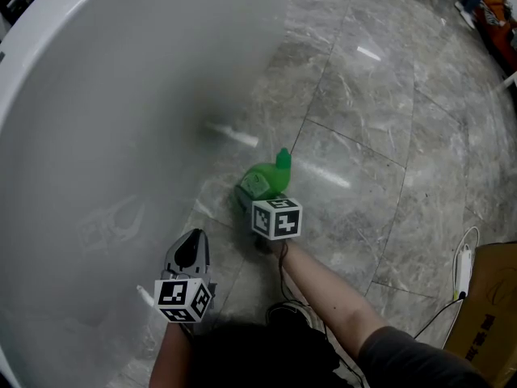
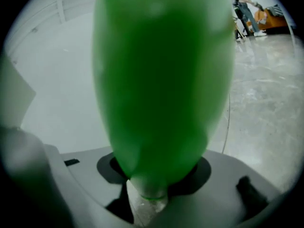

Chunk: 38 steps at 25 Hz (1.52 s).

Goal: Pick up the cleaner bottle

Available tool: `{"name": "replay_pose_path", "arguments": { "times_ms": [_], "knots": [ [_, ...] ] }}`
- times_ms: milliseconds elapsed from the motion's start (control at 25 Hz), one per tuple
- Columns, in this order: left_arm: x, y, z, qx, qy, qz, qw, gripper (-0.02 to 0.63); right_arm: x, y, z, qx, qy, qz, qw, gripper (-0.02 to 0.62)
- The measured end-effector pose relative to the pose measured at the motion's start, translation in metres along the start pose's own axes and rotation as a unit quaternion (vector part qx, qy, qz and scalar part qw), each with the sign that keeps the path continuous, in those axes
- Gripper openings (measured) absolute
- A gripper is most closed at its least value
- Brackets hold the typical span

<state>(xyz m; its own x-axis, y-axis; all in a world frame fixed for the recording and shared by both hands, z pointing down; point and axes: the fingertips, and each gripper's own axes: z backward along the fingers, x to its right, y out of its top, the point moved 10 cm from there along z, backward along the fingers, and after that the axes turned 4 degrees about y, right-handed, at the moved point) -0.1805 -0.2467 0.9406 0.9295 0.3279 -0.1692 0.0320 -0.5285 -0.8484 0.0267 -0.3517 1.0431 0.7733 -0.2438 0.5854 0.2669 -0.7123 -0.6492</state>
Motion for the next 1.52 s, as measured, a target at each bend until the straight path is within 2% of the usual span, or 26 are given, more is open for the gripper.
{"name": "replay_pose_path", "arguments": {
  "times_ms": [320,480,760,960,1240,1360,1520],
  "knots": [
    [0.003,0.002,0.007,0.006,0.0,0.0,1.0,0.035,-0.021,-0.006,0.011,0.022,0.076,-0.077,0.994,0.204],
    [0.005,0.006,0.019,0.012,-0.004,-0.003,0.9999,0.035,-0.037,0.001,0.022,0.036,0.099,-0.105,0.989,0.204],
    [0.011,0.031,0.068,0.018,-0.008,0.015,0.9997,0.035,-0.075,0.016,0.074,0.042,0.096,-0.133,0.986,0.204],
    [0.027,0.06,0.11,-0.004,-0.022,0.03,0.9993,0.035,-0.105,0.037,0.127,0.036,0.082,-0.146,0.985,0.204],
    [0.054,0.141,0.156,-0.036,-0.016,0.031,0.9988,0.035,-0.162,0.099,0.202,0.015,0.09,-0.145,0.985,0.204],
    [0.073,0.191,0.175,-0.053,-0.022,0.033,0.9978,0.035,-0.189,0.137,0.238,0.005,0.096,-0.144,0.985,0.204],
    [0.1,0.263,0.191,-0.056,-0.017,0.046,0.9972,0.035,-0.223,0.192,0.283,-0.009,0.109,-0.127,0.986,0.204]
  ]
}}
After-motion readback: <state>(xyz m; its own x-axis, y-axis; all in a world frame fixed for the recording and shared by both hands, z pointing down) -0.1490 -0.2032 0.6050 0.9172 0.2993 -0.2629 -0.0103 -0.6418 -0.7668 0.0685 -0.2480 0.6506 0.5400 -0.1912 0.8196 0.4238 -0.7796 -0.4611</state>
